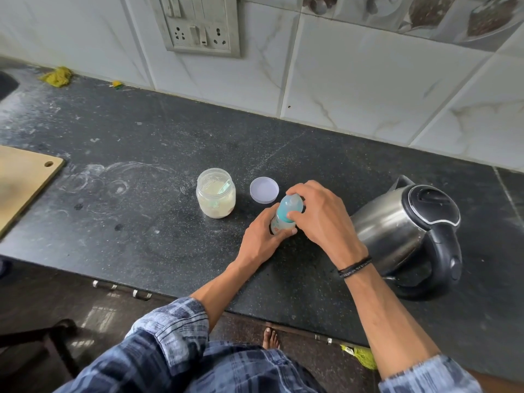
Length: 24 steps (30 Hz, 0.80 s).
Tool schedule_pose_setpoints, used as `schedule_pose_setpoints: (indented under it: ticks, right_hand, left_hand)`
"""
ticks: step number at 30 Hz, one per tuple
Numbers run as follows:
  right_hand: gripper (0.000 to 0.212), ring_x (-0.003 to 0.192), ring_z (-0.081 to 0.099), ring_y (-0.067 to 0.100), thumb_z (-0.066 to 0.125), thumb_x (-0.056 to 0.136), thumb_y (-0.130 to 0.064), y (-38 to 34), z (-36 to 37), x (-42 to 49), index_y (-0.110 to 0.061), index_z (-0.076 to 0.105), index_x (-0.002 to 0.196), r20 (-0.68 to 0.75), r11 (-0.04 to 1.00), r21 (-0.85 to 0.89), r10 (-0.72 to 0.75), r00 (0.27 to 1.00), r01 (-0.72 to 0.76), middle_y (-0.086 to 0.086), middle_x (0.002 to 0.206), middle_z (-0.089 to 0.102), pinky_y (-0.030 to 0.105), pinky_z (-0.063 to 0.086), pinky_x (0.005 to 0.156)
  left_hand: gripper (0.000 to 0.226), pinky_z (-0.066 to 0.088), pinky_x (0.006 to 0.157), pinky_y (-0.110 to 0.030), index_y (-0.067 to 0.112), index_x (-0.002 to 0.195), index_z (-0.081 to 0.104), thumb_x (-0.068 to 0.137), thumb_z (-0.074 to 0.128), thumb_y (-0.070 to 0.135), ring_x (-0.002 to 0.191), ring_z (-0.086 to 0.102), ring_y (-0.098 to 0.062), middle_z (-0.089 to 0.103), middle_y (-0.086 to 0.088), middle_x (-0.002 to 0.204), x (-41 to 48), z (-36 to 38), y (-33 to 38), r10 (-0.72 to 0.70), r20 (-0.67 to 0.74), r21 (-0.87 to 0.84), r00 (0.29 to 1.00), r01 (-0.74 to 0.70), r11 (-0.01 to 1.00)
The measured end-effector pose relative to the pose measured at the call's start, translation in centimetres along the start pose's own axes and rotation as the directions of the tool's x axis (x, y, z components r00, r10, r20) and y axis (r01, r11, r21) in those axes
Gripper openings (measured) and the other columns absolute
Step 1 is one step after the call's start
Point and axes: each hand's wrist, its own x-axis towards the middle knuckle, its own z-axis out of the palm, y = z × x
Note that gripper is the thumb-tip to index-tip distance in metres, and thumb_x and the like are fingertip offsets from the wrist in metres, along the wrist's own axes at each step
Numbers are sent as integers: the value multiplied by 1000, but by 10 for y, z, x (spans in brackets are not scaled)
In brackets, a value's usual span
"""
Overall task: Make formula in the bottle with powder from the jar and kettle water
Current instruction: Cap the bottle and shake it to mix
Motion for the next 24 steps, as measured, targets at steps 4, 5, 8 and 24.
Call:
schedule_pose_setpoints:
  ticks: [4, 5, 8, 24]
  right_hand:
    - [51, 99, 66, 21, 86, 85, -36, 4, -3, 2, -25, 66, 131, 8, 999, 9, 40, 999, -40, -2, 116, 61, 33, 50, 80]
    - [57, 103, 67, 22, 87, 84, -35, 4, -4, 2, -27, 64, 136, 22, 1000, 9, 25, 999, -25, -2, 122, 62, 35, 53, 84]
    - [63, 119, 64, 24, 84, 86, -20, 3, -1, 1, -29, 61, 144, 95, 1000, -15, -17, 995, 19, -2, 136, 62, 40, 53, 98]
    - [50, 105, 63, 27, 80, 84, -22, 4, 22, 4, -24, 60, 130, 72, 998, 17, 52, 996, -54, 4, 116, 62, 42, 53, 86]
  left_hand:
    - [65, 46, 95, -23, 47, 140, 49, 82, 74, 62, 117, 56, 5, 60, 27, 131, 1, 2, -3, -14, 4, -8, 1000, 14, 1000]
    - [65, 45, 94, -21, 47, 140, 49, 82, 74, 62, 117, 55, 7, 60, 28, 131, 1, 2, -3, -15, 2, -7, 1000, 15, 1000]
    - [65, 37, 88, -11, 49, 139, 47, 81, 71, 65, 112, 51, 19, 55, 42, 121, 0, 1, -1, 2, -9, 9, 1000, -2, 1000]
    - [66, 36, 89, -8, 48, 140, 47, 81, 67, 67, 112, 48, 22, 54, 34, 127, 0, 0, 1, 35, -6, 21, 999, -34, 999]
